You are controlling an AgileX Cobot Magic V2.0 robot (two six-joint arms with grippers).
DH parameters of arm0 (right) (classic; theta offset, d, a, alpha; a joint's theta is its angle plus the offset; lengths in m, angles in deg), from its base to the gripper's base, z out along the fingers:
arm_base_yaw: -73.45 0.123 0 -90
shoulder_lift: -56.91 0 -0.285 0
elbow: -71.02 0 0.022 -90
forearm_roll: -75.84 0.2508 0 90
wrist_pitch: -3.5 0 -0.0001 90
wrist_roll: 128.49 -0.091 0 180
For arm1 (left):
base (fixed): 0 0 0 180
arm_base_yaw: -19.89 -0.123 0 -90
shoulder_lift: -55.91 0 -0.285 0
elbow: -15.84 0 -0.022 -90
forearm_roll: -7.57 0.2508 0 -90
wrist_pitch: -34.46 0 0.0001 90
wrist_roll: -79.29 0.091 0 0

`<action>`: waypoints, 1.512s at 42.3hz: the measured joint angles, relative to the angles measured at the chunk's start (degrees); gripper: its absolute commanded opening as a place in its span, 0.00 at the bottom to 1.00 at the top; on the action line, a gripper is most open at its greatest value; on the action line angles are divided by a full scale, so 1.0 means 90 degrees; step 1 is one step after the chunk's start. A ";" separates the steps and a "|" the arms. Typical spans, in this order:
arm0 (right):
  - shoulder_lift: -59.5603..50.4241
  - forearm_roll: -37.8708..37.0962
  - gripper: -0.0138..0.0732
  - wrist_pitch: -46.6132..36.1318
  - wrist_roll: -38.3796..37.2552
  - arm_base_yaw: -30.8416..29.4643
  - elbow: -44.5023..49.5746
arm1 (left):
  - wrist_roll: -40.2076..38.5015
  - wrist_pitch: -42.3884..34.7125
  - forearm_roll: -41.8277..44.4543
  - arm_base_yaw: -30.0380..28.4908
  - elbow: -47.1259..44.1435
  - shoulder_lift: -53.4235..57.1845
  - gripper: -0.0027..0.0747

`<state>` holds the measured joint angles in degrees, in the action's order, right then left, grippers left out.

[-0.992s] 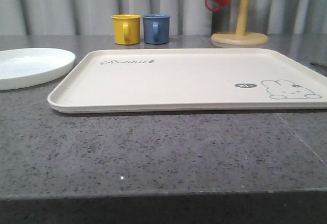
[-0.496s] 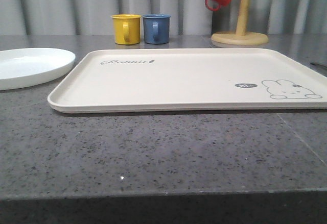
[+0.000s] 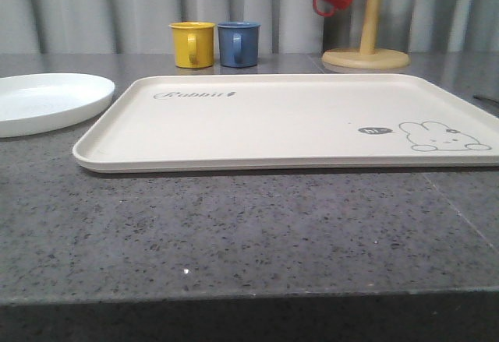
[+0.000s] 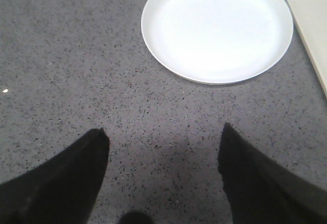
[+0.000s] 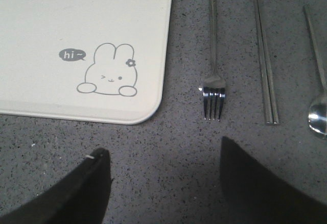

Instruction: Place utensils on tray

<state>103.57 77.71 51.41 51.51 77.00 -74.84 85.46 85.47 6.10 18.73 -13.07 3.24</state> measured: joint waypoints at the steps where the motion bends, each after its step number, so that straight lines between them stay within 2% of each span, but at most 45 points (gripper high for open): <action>1: 0.0000 0.0000 0.72 0.0000 0.0000 0.0000 0.0000 | 0.0000 0.0010 0.0000 0.0000 0.0048 -0.0151 0.63; 12: 0.0000 0.0000 0.72 0.0000 0.0000 0.0000 0.0000 | 0.0000 -0.0058 -0.0059 0.0000 0.0590 -0.1680 0.63; 18: 0.0000 0.0000 0.72 0.0000 0.0000 0.0000 0.0000 | 0.0110 -0.0269 -0.0298 -0.0279 0.0870 -0.2325 0.63; 24: 0.0000 0.0000 0.72 0.0000 0.0000 0.0000 0.0000 | 0.0479 -0.0428 -0.0885 -0.0754 0.1130 -0.3039 0.63; 26: 0.0000 0.0000 0.72 0.0000 0.0000 0.0000 0.0000 | 0.0801 -0.0541 -0.1452 -0.1007 0.1254 -0.3490 0.63; 30: 0.0000 0.0000 0.72 0.0000 0.0000 0.0000 0.0000 | 0.1114 -0.0594 -0.2002 -0.1189 0.1402 -0.3959 0.63; 39: 0.0000 0.0000 0.72 0.0000 0.0000 0.0000 0.0000 | 0.1274 -0.0848 -0.2653 -0.1219 0.1729 -0.4785 0.63; 48: 0.0000 0.0000 0.72 0.0000 0.0000 0.0000 0.0000 | 0.1308 -0.0959 -0.2851 -0.1196 0.2020 -0.5321 0.62; 56: 0.0000 0.0000 0.72 0.0000 0.0000 0.0000 0.0000 | 0.1425 -0.0935 -0.2876 -0.1196 0.2161 -0.5553 0.44; 64: 0.0000 0.0000 0.72 0.0000 0.0000 0.0000 0.0000 | 0.1451 -0.0894 -0.2876 -0.1196 0.2166 -0.5591 0.20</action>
<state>103.57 77.71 51.41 51.51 77.00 -74.84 98.52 77.43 -19.79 7.97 6.43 -47.08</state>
